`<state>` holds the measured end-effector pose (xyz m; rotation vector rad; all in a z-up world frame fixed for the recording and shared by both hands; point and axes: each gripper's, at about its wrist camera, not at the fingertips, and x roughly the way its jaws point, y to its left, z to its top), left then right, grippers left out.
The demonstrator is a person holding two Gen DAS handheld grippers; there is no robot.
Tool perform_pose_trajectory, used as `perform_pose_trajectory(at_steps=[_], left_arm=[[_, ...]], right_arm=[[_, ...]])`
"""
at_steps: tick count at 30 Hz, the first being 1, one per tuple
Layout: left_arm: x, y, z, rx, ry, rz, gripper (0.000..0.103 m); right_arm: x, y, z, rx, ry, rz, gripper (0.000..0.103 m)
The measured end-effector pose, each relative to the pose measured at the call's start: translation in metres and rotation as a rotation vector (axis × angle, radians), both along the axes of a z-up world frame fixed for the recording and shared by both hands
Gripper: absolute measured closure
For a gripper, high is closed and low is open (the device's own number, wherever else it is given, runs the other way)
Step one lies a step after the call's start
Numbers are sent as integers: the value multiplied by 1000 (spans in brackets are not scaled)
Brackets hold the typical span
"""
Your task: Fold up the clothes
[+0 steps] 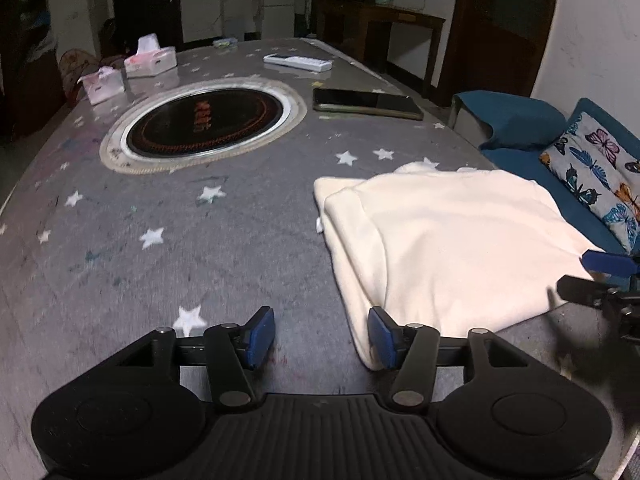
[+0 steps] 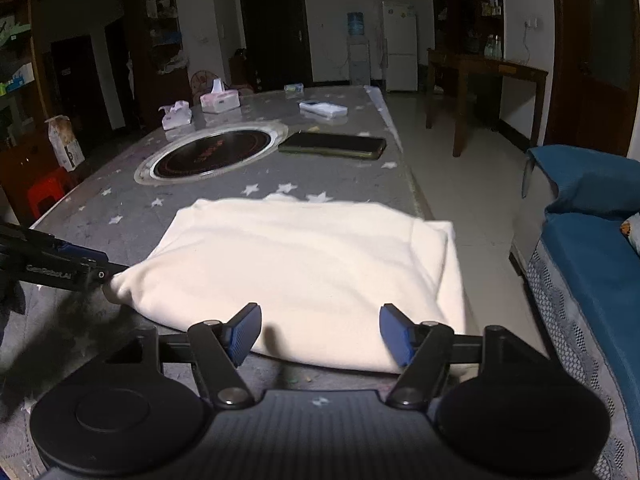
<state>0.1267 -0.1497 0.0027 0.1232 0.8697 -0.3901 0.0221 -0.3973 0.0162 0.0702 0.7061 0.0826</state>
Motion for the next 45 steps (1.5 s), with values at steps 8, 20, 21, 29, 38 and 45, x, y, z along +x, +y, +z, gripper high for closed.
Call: perform_pose_trajectory(at_steps=[8, 20, 21, 29, 38, 45], left_arm=[[-5, 11, 6, -20, -2, 30, 39], [-8, 26, 6, -28, 12, 65, 31], [-9, 27, 5, -30, 14, 65, 30], [-18, 26, 1, -25, 12, 60, 15], [-35, 22, 7, -9, -30, 45, 5], [-43, 20, 13, -20, -52, 53, 0]], right_arm=[[8, 17, 6, -22, -15, 4, 20], [50, 54, -13, -50, 21, 34, 8], [50, 55, -15, -49, 24, 29, 5], [47, 52, -19, -40, 27, -3, 0], [42, 52, -20, -25, 14, -34, 0], [31, 55, -16, -28, -4, -46, 0]])
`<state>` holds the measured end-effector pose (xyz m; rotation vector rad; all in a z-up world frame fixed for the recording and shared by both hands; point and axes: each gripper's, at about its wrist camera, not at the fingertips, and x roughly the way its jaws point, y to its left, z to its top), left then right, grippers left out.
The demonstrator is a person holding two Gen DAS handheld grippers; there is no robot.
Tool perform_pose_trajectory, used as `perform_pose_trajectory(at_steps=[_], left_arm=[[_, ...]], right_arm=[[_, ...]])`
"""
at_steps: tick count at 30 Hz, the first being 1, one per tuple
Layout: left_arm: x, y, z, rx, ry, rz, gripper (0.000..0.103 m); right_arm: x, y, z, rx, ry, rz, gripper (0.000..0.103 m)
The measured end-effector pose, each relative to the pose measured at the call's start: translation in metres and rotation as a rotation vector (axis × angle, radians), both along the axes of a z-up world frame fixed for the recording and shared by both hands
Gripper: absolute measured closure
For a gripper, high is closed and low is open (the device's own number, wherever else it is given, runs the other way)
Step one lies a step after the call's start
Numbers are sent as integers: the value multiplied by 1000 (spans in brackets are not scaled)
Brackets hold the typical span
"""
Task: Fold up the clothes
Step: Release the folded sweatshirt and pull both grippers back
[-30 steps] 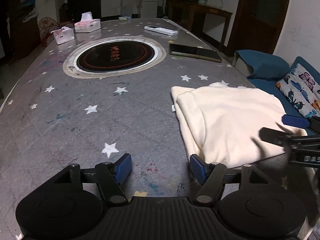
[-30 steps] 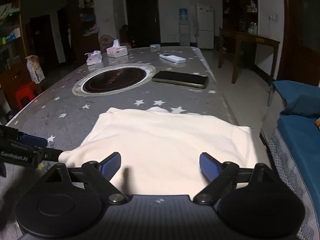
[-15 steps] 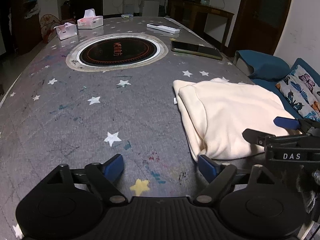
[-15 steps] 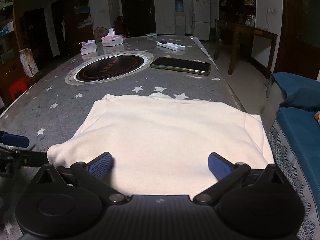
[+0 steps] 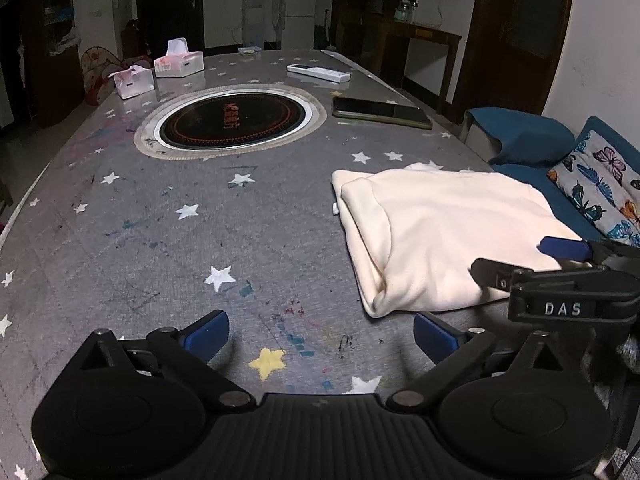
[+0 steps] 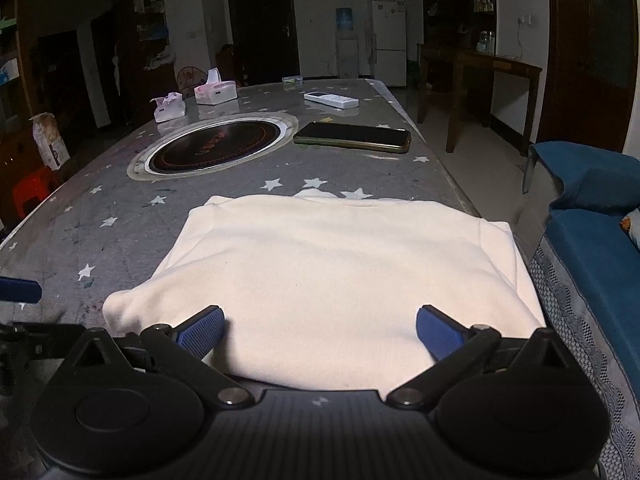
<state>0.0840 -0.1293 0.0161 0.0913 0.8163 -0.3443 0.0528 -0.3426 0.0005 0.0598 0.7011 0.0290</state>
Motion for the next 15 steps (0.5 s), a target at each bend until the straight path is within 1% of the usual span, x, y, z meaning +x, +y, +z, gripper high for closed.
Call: perform_pose_trajectory(at_steps=[8, 11, 15], left_arm=[[-12, -3, 4, 35, -46, 12, 0], [-16, -3, 5, 43, -56, 14, 0], [-20, -2, 6, 41, -60, 14, 0]], right_arm=[[-19, 2, 8, -12, 0, -18, 0], [-30, -1, 11, -3, -9, -31, 0], [-41, -5, 12, 33, -13, -51, 0]])
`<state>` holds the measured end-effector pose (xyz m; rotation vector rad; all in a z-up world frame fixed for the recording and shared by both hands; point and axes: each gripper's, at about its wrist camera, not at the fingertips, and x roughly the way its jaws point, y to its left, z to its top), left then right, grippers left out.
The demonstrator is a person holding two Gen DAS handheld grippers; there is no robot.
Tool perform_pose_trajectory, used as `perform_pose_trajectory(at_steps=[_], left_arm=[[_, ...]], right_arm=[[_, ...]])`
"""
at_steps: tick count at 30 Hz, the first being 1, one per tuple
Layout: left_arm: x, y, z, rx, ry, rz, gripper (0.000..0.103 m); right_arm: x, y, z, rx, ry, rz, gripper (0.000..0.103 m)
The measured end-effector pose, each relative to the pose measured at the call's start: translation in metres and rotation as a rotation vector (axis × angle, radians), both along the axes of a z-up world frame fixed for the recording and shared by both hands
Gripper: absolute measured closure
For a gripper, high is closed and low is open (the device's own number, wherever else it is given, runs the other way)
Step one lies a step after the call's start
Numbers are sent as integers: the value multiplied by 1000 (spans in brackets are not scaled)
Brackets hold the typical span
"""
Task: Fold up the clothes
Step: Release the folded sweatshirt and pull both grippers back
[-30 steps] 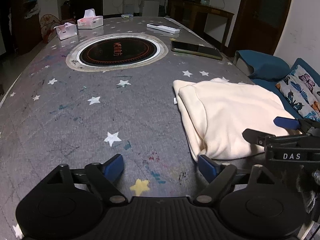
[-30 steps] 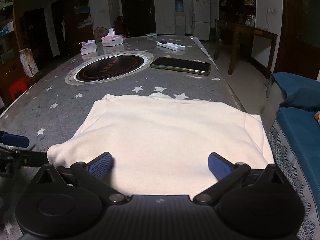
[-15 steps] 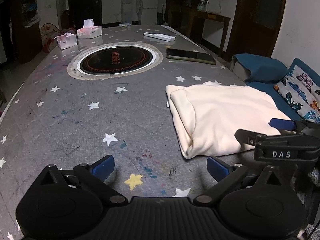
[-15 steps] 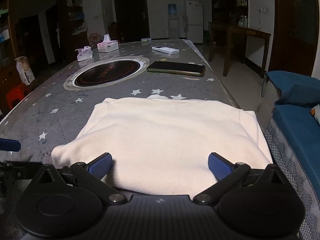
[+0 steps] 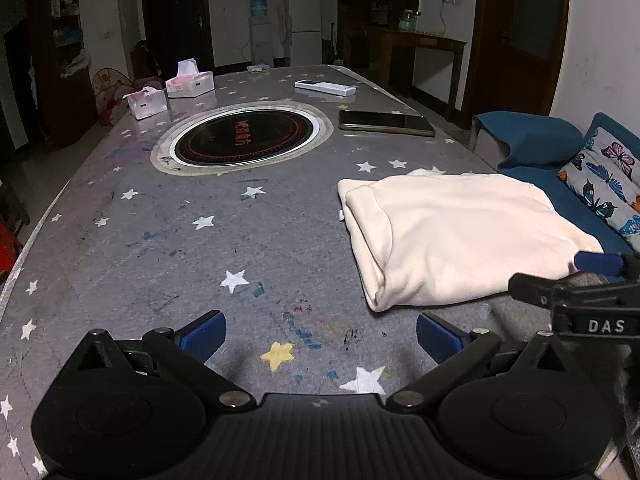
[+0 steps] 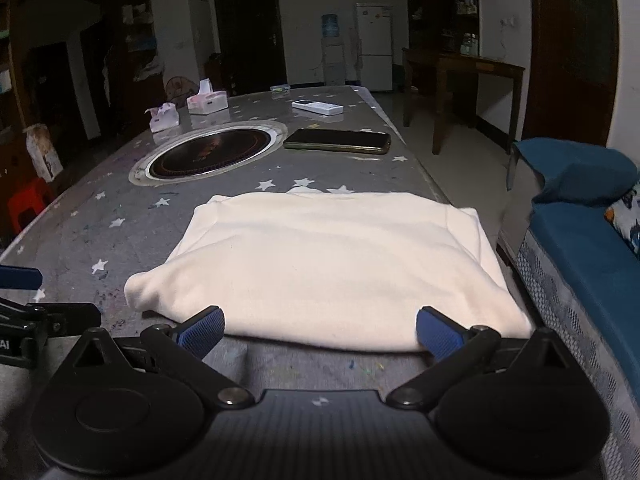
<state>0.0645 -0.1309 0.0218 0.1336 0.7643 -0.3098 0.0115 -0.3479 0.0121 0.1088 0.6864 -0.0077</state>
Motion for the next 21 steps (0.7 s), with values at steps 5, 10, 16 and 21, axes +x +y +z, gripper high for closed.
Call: perform_pose_trajectory(at_steps=[5, 10, 16, 21], left_arm=[[-5, 1, 0, -5, -8, 3, 0], [-11, 0, 0, -9, -8, -3, 0], [-19, -3, -2, -8, -5, -15, 0], [-25, -6, -3, -3, -4, -19, 0]], right_arm=[[-13, -1, -3, 7, 5, -23, 0], [-26, 0, -7, 15, 12, -37, 0], [-37, 2, -12, 4, 23, -50, 0], [-42, 1, -14, 13, 27, -59, 0]])
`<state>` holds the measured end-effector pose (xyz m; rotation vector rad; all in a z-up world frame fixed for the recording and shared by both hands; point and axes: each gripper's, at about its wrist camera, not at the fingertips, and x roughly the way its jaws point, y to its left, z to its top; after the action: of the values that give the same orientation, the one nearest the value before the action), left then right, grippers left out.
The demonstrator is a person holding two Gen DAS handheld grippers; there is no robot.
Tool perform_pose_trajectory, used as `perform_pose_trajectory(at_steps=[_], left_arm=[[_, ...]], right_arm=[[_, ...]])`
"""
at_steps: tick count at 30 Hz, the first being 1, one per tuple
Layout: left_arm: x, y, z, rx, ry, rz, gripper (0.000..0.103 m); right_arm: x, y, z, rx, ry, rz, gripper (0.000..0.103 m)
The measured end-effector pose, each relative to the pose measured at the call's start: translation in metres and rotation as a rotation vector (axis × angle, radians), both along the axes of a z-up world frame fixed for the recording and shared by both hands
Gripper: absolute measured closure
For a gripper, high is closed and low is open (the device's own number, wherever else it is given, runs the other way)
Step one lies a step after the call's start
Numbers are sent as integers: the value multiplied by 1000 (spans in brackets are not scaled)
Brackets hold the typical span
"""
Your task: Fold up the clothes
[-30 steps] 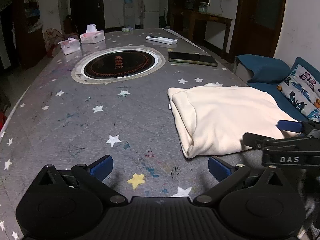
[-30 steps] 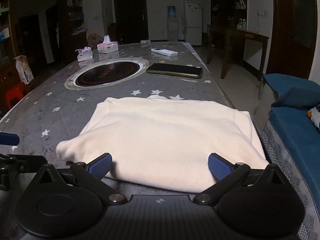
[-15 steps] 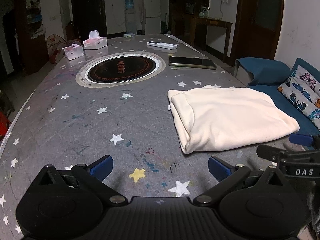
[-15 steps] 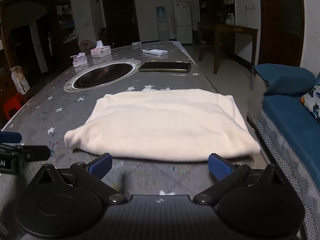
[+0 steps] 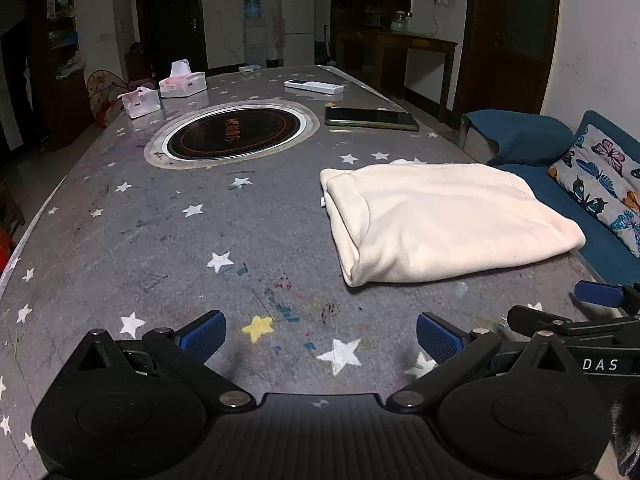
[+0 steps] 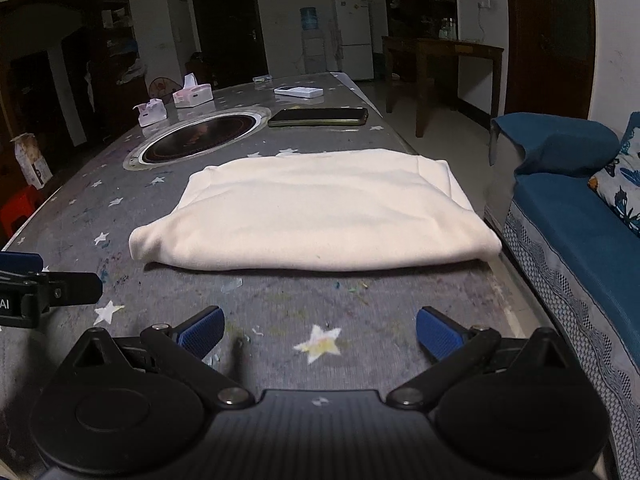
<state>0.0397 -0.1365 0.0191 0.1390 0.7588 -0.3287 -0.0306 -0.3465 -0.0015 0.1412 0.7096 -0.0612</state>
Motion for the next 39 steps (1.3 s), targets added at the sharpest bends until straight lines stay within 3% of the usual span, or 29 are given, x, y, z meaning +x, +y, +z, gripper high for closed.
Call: perform_pose_trajectory(at_steps=[39], left_arm=[[-18, -11, -2, 23, -6, -28, 0]], right_arm=[[-13, 4, 3, -1, -12, -9, 0]])
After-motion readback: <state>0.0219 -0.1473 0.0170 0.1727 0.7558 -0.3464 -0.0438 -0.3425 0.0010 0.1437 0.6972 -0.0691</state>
